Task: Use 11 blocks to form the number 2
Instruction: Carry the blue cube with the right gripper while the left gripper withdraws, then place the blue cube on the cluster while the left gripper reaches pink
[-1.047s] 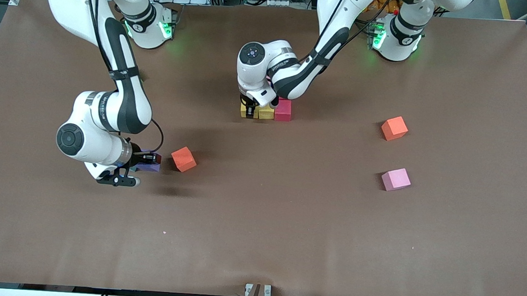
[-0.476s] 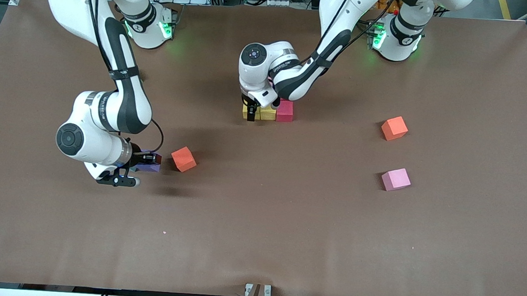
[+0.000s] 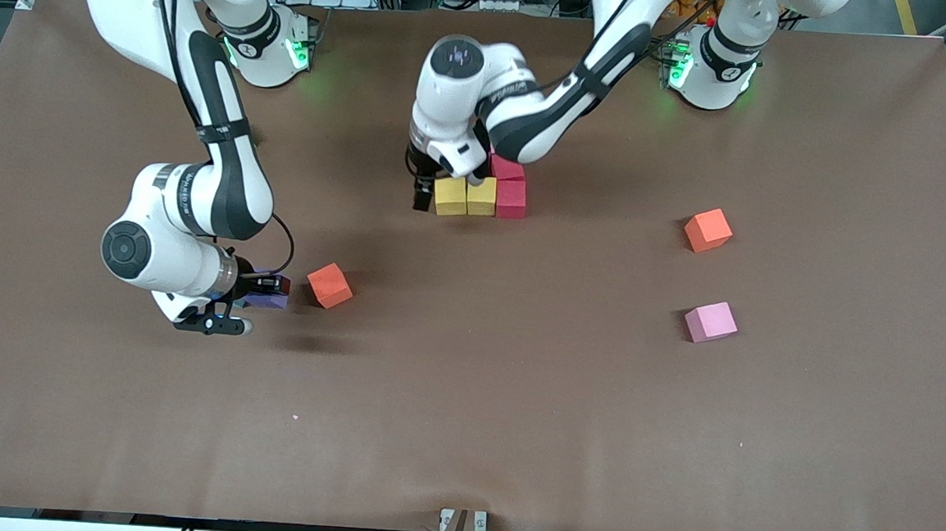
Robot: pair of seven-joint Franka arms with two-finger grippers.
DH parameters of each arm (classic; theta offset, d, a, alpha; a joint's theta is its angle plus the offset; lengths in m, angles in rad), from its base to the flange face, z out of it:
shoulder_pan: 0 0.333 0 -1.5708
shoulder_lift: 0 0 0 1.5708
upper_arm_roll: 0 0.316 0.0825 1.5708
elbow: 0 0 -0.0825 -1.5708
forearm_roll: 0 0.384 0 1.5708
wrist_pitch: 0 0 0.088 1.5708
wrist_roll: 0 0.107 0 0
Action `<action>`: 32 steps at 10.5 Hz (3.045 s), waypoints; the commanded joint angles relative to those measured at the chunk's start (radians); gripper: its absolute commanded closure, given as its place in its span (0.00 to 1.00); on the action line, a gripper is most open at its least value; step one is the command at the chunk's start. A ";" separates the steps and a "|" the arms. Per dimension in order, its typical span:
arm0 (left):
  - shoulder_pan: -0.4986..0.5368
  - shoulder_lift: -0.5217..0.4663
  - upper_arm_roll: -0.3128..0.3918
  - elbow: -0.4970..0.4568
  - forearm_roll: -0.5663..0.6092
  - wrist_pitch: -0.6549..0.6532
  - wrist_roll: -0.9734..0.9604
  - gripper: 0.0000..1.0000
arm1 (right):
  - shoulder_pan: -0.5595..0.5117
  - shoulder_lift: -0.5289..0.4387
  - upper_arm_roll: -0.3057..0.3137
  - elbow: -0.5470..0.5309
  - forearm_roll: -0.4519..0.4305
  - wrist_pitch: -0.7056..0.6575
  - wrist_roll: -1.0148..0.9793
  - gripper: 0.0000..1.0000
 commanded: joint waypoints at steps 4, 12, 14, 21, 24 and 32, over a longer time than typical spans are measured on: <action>0.190 -0.218 -0.066 -0.029 -0.042 -0.236 0.520 0.00 | 0.081 -0.004 0.001 0.109 0.016 -0.108 0.147 0.37; 0.618 -0.487 -0.071 -0.455 -0.188 -0.385 1.683 0.00 | 0.381 0.045 0.003 0.121 0.016 -0.073 0.249 0.37; 0.673 -0.543 -0.062 -0.584 -0.189 -0.379 1.877 0.00 | 0.476 0.097 0.003 0.121 0.016 -0.004 0.325 0.37; 0.741 -0.627 0.078 -0.914 -0.189 -0.198 2.198 0.00 | 0.615 0.138 0.005 0.017 0.017 0.178 0.424 0.36; 0.743 -0.631 0.183 -0.951 -0.188 -0.157 2.324 0.00 | 0.645 0.137 0.005 -0.007 0.017 0.184 0.470 0.33; 0.727 -0.430 0.282 -0.669 -0.203 -0.158 2.394 0.00 | 0.667 0.111 0.005 -0.060 0.017 0.236 0.471 0.30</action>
